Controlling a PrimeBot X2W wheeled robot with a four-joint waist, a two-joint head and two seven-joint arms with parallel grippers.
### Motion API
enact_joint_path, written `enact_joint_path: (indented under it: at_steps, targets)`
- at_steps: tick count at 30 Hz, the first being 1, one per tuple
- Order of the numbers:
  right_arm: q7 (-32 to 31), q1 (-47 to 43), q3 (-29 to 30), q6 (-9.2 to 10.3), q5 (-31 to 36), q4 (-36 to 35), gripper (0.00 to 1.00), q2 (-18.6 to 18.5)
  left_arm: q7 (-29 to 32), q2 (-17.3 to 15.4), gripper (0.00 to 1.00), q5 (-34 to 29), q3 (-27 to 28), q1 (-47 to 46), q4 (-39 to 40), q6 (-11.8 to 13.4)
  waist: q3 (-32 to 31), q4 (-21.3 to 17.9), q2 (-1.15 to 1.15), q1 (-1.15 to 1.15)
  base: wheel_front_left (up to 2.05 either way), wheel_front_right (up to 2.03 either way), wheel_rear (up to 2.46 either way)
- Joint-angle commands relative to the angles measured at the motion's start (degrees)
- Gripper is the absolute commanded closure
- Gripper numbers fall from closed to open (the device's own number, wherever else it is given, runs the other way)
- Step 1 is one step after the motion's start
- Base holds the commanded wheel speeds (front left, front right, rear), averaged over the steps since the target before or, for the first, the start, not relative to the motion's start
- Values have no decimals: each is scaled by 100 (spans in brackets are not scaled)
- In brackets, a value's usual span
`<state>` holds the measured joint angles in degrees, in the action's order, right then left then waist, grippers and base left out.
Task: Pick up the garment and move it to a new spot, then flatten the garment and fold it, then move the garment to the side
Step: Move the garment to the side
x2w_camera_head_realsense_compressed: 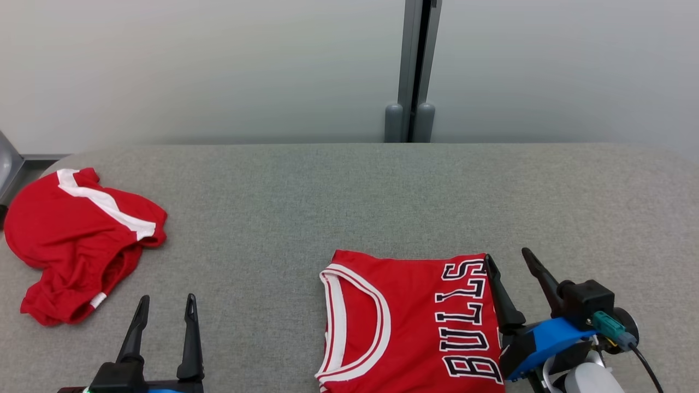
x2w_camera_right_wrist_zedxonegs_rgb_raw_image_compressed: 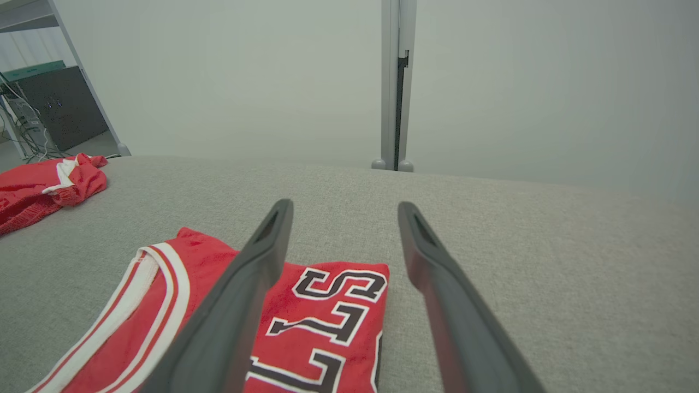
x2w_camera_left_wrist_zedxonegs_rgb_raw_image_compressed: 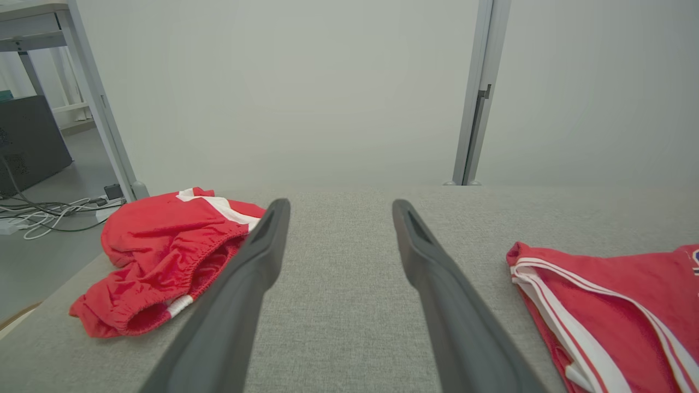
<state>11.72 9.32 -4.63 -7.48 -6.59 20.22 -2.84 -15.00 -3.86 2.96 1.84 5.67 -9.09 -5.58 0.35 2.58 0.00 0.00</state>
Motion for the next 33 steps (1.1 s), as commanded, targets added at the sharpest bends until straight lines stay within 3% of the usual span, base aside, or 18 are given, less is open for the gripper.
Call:
enact_joint_path:
  at_steps: [1,16,33]
  targets:
    - [-11,146,-1,-2,8,213,0,-12,-26,-17,0,16,0,-116,25,-3,67,43,0,0,0,0,0]
    - [200,697,-246,-2,-164,2447,0,-11,-26,19,0,65,-47,-361,32,-5,509,220,0,0,0,0,0]
    - [286,711,-626,-2,-757,3482,0,-4,-26,43,0,50,-86,-377,-11,-18,548,193,0,0,0,0,0]
